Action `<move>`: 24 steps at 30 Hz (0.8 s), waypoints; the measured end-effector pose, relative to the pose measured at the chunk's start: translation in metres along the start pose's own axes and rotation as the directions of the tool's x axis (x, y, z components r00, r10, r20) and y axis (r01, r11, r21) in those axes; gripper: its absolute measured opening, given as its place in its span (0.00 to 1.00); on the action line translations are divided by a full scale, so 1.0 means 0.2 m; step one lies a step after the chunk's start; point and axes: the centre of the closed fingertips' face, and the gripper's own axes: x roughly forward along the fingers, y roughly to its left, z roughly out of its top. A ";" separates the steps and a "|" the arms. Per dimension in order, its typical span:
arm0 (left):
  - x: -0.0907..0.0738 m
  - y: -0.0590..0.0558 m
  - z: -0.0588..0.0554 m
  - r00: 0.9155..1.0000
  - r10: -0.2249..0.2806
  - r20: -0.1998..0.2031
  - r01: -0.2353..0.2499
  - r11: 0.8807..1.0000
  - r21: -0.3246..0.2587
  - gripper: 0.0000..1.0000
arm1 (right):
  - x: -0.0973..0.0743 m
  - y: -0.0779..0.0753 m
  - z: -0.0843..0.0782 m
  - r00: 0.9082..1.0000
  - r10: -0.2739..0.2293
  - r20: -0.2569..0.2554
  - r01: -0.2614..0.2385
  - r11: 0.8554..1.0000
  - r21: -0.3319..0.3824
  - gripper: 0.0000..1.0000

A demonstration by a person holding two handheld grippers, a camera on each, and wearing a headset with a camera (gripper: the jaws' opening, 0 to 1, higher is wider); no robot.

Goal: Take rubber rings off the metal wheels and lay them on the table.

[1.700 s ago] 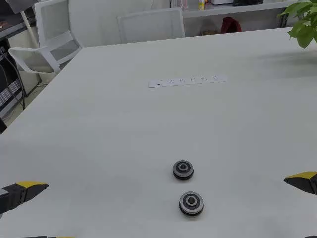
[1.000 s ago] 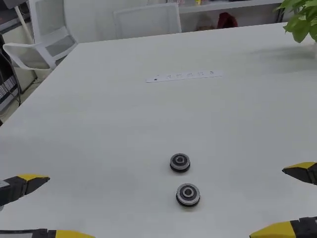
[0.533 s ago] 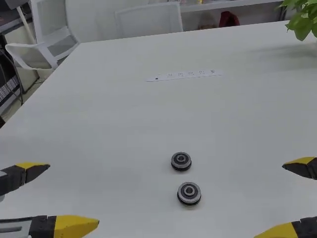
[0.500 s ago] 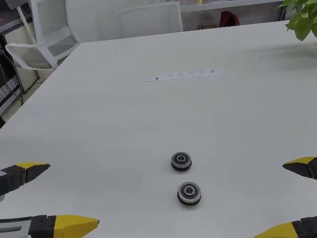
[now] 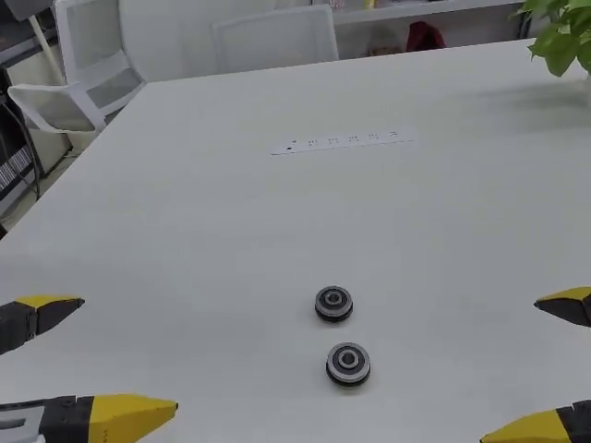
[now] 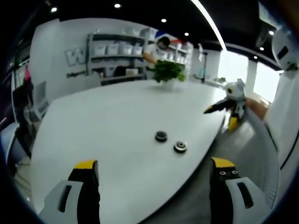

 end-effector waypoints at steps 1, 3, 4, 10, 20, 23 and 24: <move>0.00 0.00 0.01 1.000 0.000 0.004 0.000 1.000 0.003 1.00 | 0.00 0.00 0.00 1.000 0.000 -0.003 0.000 1.000 -0.002 0.98; 0.00 0.00 0.02 1.000 0.001 0.010 -0.001 1.000 0.005 1.00 | 0.00 -0.01 0.00 1.000 0.002 -0.003 -0.002 1.000 -0.002 0.98; 0.00 0.00 0.02 1.000 0.002 0.011 -0.002 1.000 0.006 1.00 | 0.00 -0.01 0.00 1.000 0.003 -0.002 -0.003 1.000 -0.002 0.98; 0.00 -0.01 0.00 1.000 0.009 -0.017 -0.009 1.000 0.022 1.00 | 0.00 -0.02 0.00 1.000 0.010 -0.001 -0.010 1.000 -0.004 0.98; 0.00 -0.02 0.01 1.000 0.009 -0.024 -0.008 1.000 0.030 1.00 | 0.01 -0.03 0.00 1.000 0.013 -0.005 -0.014 1.000 -0.007 0.98; 0.00 -0.02 0.02 1.000 0.007 -0.023 -0.006 1.000 0.030 1.00 | 0.01 -0.04 0.00 1.000 0.014 -0.004 -0.014 1.000 -0.006 0.98; 0.00 -0.02 0.02 1.000 0.006 -0.025 -0.005 1.000 0.030 1.00 | 0.01 -0.04 0.00 1.000 0.013 -0.004 -0.013 1.000 -0.004 0.98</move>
